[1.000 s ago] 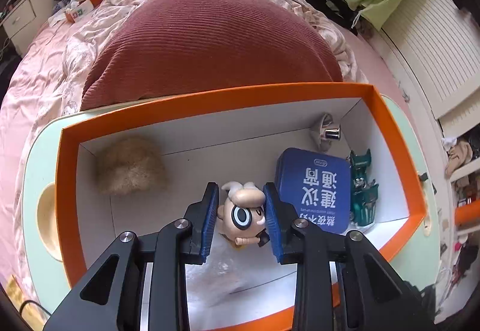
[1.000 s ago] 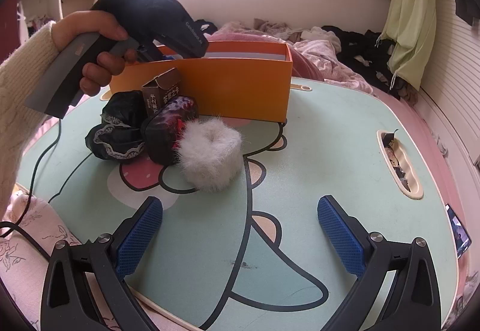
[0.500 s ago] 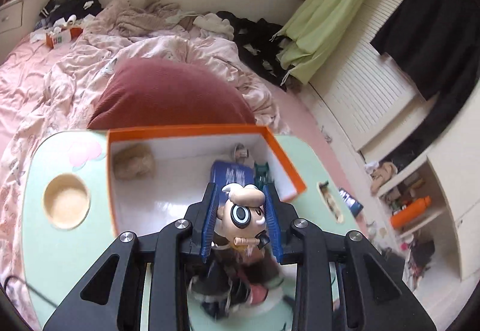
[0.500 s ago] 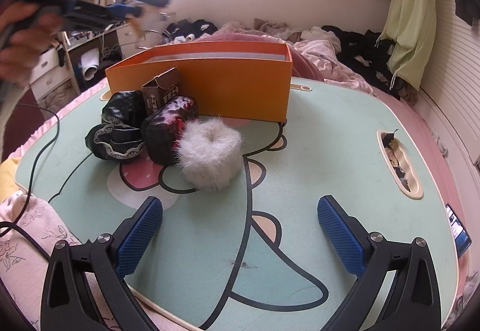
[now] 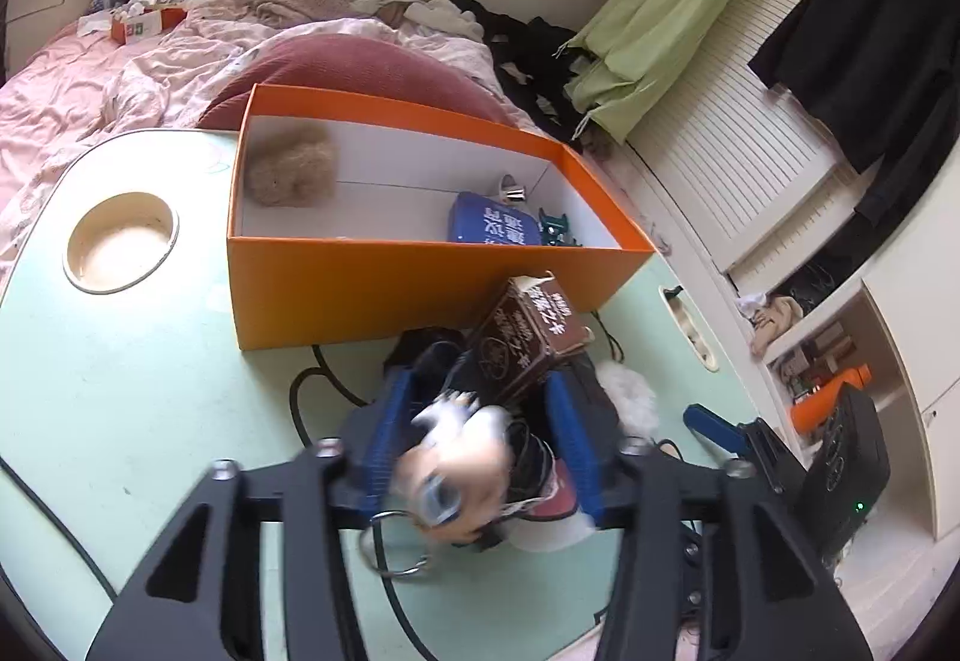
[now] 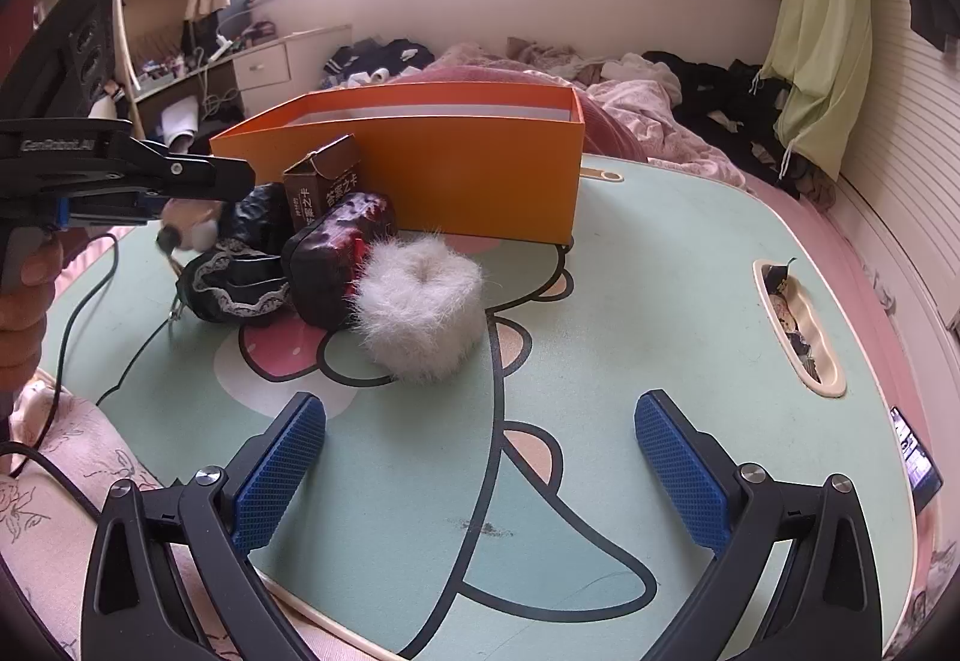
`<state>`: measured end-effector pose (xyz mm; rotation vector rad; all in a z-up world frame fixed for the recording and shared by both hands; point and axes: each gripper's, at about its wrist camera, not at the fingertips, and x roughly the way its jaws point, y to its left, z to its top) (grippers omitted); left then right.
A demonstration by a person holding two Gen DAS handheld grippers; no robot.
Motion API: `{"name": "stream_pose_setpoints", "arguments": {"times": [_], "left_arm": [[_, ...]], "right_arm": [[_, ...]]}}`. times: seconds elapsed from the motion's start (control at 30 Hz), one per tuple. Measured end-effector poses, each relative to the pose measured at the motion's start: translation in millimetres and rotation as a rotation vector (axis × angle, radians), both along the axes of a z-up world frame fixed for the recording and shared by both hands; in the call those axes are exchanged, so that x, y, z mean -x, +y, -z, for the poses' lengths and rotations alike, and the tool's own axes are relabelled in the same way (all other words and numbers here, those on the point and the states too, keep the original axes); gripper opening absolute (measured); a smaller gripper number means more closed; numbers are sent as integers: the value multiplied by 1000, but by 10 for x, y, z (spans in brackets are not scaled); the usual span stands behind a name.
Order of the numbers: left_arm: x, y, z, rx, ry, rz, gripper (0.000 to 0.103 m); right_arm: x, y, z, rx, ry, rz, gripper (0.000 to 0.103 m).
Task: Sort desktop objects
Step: 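Set the figurine keyring down on the table and open the left tool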
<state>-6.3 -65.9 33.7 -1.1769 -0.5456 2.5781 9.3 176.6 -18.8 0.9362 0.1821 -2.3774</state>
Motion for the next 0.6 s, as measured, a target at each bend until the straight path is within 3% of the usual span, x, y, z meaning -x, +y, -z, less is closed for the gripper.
{"name": "stream_pose_setpoints", "arguments": {"times": [0.1, 0.3, 0.5, 0.53, 0.57, 0.6], "left_arm": [[-150, 34, -60, 66, 49, -34, 72], [-558, 77, -16, 279, 69, -41, 73], [-699, 183, 238, 418, 58, -29, 74], [-643, 199, 314, 446, 27, -29, 76], [-635, 216, 342, 452, 46, -42, 84], [-622, 223, 360, 457, 51, -50, 86]], "right_arm": [[-1, 1, 1, 0, 0, -1, 103], [-1, -5, 1, 0, 0, -2, 103], [-7, 4, 3, 1, 0, -4, 103], [-6, 3, 3, 1, 0, -4, 103], [-6, 3, 4, 0, 0, -4, 103], [-6, 6, -3, 0, 2, -3, 103]]}}
